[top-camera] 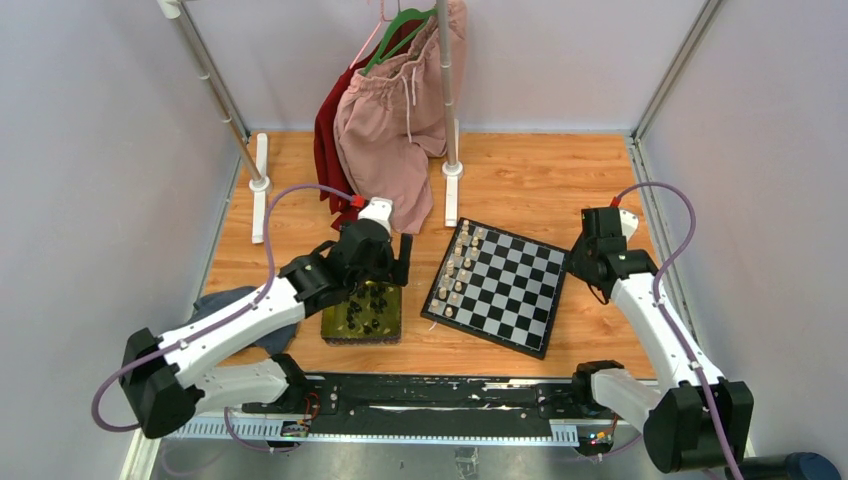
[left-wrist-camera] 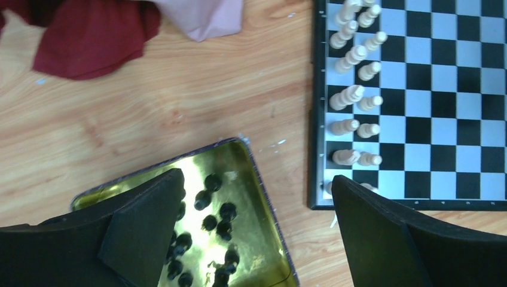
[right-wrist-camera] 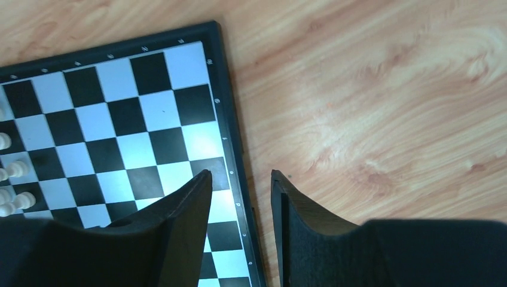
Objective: Set up the chess pieces on the board
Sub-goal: Move the chessboard to the center of the board, then pick up the chess piece from the storage box.
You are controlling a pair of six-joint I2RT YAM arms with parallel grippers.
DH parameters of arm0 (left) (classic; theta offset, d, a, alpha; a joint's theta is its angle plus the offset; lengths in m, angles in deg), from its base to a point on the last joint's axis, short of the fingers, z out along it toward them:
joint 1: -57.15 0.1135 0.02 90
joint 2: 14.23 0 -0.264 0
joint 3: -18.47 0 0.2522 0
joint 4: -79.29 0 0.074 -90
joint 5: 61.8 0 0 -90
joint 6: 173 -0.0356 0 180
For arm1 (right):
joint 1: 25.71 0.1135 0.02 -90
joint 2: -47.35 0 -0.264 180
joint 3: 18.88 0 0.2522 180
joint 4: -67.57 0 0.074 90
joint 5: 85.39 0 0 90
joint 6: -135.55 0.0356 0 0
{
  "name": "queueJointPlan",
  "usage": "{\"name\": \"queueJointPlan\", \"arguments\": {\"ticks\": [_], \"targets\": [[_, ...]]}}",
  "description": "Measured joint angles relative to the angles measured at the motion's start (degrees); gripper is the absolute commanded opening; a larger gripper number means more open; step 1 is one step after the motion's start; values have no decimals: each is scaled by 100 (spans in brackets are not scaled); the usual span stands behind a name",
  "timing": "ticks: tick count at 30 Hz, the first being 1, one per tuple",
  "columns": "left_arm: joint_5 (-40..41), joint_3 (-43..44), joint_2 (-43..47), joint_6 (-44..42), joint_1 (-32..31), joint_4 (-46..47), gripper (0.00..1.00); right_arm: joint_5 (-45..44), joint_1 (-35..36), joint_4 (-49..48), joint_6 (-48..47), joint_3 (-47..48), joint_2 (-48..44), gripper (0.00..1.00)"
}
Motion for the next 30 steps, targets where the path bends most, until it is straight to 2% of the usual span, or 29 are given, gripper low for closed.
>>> {"name": "queueJointPlan", "arguments": {"ticks": [5, 10, 16, 20, 24, 30], "targets": [[584, -197, 737, 428, 0, -584, 95, -9, 116, 31, -282, 170, 0, 46], [1067, -592, 1191, 901, 0, -1123, 83, -2, 249, 50, -389, 170, -70, 46], [1335, -824, 1005, 1298, 0, -1495, 75, -2, 367, 57, -442, 168, -219, 45], [1327, -852, 629, 1440, 0, -1506, 61, -4, 413, 61, -457, 114, -313, 45], [1303, -922, 435, 1502, 0, -1438, 55, -9, 437, 68, -468, 55, -326, 45], [1226, -949, 205, 1521, 0, -1252, 55, -11, 448, 63, -483, 42, -326, 45]]}}
